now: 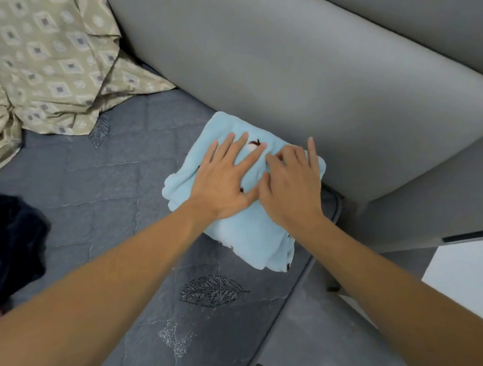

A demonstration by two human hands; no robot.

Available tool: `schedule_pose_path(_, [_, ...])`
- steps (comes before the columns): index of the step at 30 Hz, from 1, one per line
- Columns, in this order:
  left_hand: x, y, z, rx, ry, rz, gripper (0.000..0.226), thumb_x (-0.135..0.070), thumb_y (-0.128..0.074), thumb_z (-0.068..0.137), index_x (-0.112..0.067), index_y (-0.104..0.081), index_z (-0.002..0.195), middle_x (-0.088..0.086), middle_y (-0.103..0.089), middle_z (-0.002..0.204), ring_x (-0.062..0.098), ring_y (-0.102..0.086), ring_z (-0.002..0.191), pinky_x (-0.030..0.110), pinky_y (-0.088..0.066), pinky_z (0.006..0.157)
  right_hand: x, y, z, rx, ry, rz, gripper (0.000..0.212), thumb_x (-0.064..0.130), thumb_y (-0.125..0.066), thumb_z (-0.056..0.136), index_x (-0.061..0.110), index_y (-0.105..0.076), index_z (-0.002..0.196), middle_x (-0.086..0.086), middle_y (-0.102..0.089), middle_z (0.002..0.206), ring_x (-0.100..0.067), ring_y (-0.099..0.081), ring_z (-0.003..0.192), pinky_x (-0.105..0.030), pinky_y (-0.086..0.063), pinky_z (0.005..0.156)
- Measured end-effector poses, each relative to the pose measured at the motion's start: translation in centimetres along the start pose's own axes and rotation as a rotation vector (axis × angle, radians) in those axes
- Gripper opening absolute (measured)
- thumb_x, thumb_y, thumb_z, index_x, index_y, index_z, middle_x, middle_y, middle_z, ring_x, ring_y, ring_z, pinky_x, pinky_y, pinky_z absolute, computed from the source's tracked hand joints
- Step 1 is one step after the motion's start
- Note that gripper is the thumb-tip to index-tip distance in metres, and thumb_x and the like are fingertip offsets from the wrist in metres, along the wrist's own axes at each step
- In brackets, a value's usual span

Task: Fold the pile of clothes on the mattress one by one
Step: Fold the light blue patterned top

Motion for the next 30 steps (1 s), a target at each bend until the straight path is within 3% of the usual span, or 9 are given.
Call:
schedule_pose_path(2, [1.1, -0.2, 1.0, 0.022, -0.017, 0.039, 0.077, -0.075, -0.037, 0.092, -0.049, -0.017, 0.161, -0.002, -0.015, 0.173, 0.027, -0.007, 0.160, 0.053, -0.006, 0.128, -0.8, -1.3, 0.4, 0.062, 0.036, 0.091, 0.053, 0.032, -0.044, 0.099, 0.000, -0.057, 0.138, -0.017, -0.058, 0.128, -0.035, -0.053, 0.127, -0.056, -0.018, 0.127])
schedule_pose_path(5, [2.9, -0.7, 2.5, 0.087, -0.054, 0.086, 0.089, -0.086, -0.038, 0.083, -0.048, -0.017, 0.162, -0.004, -0.013, 0.173, 0.026, -0.005, 0.160, 0.054, -0.005, 0.128, -2.1, -4.1, -0.2, 0.176, 0.062, 0.110, 0.068, 0.046, -0.036, 0.106, 0.012, -0.024, 0.163, -0.019, -0.029, 0.165, -0.036, -0.024, 0.155, -0.054, -0.013, 0.128])
schedule_pose_path(8, [3.7, -2.0, 3.1, 0.128, -0.087, 0.054, 0.093, -0.091, -0.032, 0.083, -0.049, -0.009, 0.162, -0.004, -0.007, 0.174, 0.024, 0.001, 0.161, 0.055, -0.004, 0.128, -3.3, -6.2, -0.5, 0.242, 0.048, 0.119, 0.068, 0.054, -0.029, 0.108, 0.027, -0.007, 0.167, -0.014, -0.009, 0.173, -0.033, -0.007, 0.160, -0.054, -0.009, 0.129])
schedule_pose_path(15, [4.1, -6.4, 2.1, 0.093, -0.090, 0.028, 0.084, -0.079, -0.040, 0.094, -0.044, -0.008, 0.164, -0.002, 0.003, 0.174, 0.024, 0.012, 0.160, 0.059, -0.003, 0.127, -4.6, -9.9, -2.0, 0.205, 0.086, 0.158, 0.068, 0.048, -0.038, 0.107, 0.024, -0.016, 0.166, -0.012, -0.004, 0.174, -0.032, -0.002, 0.161, -0.057, -0.012, 0.127])
schedule_pose_path(25, [4.9, -10.9, 2.6, -0.054, -0.070, 0.038, 0.083, -0.072, -0.037, 0.092, -0.032, -0.024, 0.164, 0.011, -0.005, 0.173, 0.034, 0.003, 0.160, 0.063, -0.007, 0.124, -6.0, -15.2, -1.6, 0.118, 0.109, 0.242, 0.068, 0.047, -0.032, 0.101, 0.018, -0.030, 0.163, -0.016, -0.016, 0.171, -0.037, -0.015, 0.158, -0.062, -0.016, 0.124])
schedule_pose_path(30, [4.7, -10.4, 2.5, -0.044, -0.069, 0.075, 0.083, -0.073, -0.037, 0.093, -0.035, -0.021, 0.164, 0.009, -0.004, 0.174, 0.032, 0.003, 0.160, 0.062, -0.007, 0.124, -5.8, -14.4, -1.8, 0.126, 0.091, 0.243, 0.068, 0.045, -0.034, 0.101, 0.020, -0.028, 0.164, -0.014, -0.015, 0.172, -0.035, -0.014, 0.159, -0.061, -0.015, 0.125])
Point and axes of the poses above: each hand's wrist, its own z-axis towards the middle knuckle, its own y-axis out of the back of the hand, x = y × z, the point moved 4 cm from there along z, towards the middle knuckle
